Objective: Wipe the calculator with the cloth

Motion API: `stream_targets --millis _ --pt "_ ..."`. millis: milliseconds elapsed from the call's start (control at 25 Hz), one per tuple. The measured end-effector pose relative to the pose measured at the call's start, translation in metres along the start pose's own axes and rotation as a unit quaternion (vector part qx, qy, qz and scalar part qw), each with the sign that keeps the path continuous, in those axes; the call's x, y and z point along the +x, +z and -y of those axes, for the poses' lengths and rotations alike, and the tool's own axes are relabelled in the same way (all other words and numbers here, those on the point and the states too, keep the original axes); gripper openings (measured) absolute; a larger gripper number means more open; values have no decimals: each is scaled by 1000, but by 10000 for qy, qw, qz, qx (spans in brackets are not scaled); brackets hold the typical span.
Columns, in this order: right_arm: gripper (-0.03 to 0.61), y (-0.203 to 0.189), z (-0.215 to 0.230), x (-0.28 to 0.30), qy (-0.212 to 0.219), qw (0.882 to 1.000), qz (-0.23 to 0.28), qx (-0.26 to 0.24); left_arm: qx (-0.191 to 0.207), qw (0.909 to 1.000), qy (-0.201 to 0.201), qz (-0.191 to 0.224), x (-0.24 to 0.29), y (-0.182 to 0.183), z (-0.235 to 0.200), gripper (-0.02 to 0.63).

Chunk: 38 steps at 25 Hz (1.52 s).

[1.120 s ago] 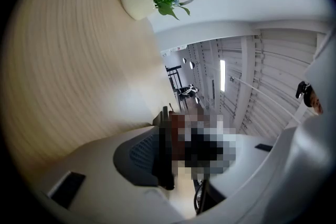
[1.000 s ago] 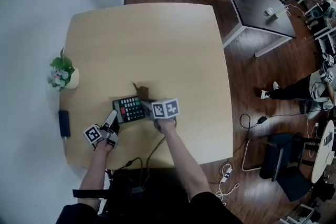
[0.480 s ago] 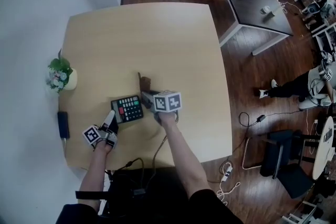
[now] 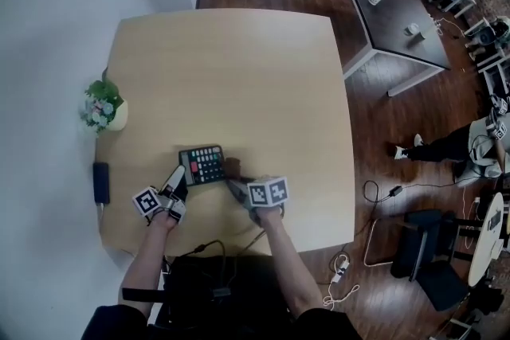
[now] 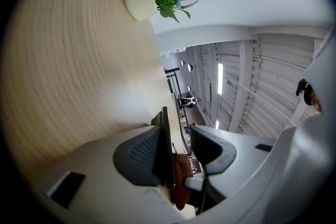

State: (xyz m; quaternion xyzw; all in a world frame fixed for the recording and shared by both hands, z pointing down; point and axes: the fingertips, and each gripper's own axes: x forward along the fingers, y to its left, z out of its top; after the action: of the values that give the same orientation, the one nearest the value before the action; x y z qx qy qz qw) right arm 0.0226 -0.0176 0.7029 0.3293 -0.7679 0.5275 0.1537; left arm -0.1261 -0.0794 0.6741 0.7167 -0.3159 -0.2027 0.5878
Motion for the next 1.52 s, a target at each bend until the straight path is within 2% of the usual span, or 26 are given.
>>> stream_targets --millis 80,160,240,280,320,360,480,520,560,600,720,800,880,960,1000,1040,1080,1120,1160,1200,1320,1360,1400,1440,1480,1520 --pt "66 -39 -3 -29 -116 9999 45 36 362 9990 -73 -266 -5 -3 6 201" --pt "66 -67 -1 -60 -340 9993 114 94 1592 9832 81 -893 -20 0 7 220" --pt "66 -83 4 -85 -577 9980 214 149 3162 9346 179 -1620 -35 4 8 224" --pt "66 -87 7 -93 -672 9972 285 179 3987 8950 205 -1989 -41 5 7 224" --pt "66 -89 10 -99 -747 9963 369 217 4901 8386 232 -2366 -45 5 4 224" --pt "66 -89 11 -102 -801 9954 460 261 5867 7614 250 -2744 -47 3 -1 244" --pt "66 -83 3 -102 -843 9935 702 304 8019 4751 2 -3622 -44 -17 -18 310" --pt "66 -79 -4 -100 -811 9933 773 278 8369 3979 -159 -3756 -41 -24 -23 316" --pt "66 -76 -11 -98 -768 9932 839 244 8570 3440 -290 -3826 -37 -29 -26 316" --pt "66 -73 -19 -97 -732 9931 897 210 8668 3139 -365 -3857 -32 -32 -25 316" --pt "66 -73 -33 -96 -769 9917 1013 159 8770 2795 -558 -3869 -18 -37 -23 316" --pt "66 -79 -35 -99 -890 9899 1081 225 8809 2478 -790 -3954 -12 -43 -33 313" --pt "66 -88 -35 -104 -1030 9873 1161 337 8822 2205 -867 -4069 -9 -50 -40 248" --pt "66 -95 -36 -110 -1151 9842 1266 448 8885 2064 -794 -4021 -5 -51 -39 179" --pt "66 -97 -38 -113 -1198 9827 1324 492 8903 2101 -753 -3970 -3 -51 -36 167" --pt "66 -99 -40 -115 -1237 9813 1380 527 8885 2261 -726 -3926 -2 -52 -32 151" --pt "66 -101 -43 -116 -1264 9800 1432 557 8819 2565 -705 -3892 -1 -53 -25 128" --pt "66 -102 -44 -118 -1274 9789 1487 584 8686 3034 -672 -3859 1 -53 -15 114" --pt "66 -102 -46 -119 -1263 9780 1547 610 8458 3681 -607 -3815 5 -50 -1 86" --pt "66 -100 -47 -120 -1234 9771 1614 637 8098 4492 -509 -3740 10 -44 13 72" --pt "66 -92 -48 -122 -1081 9751 1802 717 5986 7344 -362 -3179 18 -13 56 52" --pt "66 -87 -48 -123 -1025 9749 1845 707 4957 8178 -466 -2886 16 -2 69 52" --pt "66 -81 -49 -125 -962 9753 1878 658 3872 8823 -672 -2589 12 8 82 54" --pt "66 -72 -51 -126 -874 9762 1901 567 2847 9251 -960 -2323 6 15 95 55" --pt "66 -62 -54 -126 -742 9778 1908 443 1972 9486 -1308 -2104 -1 19 109 55" --pt "66 -49 -60 -125 -560 9797 1901 296 1320 9579 -1665 -1929 -8 20 124 55"
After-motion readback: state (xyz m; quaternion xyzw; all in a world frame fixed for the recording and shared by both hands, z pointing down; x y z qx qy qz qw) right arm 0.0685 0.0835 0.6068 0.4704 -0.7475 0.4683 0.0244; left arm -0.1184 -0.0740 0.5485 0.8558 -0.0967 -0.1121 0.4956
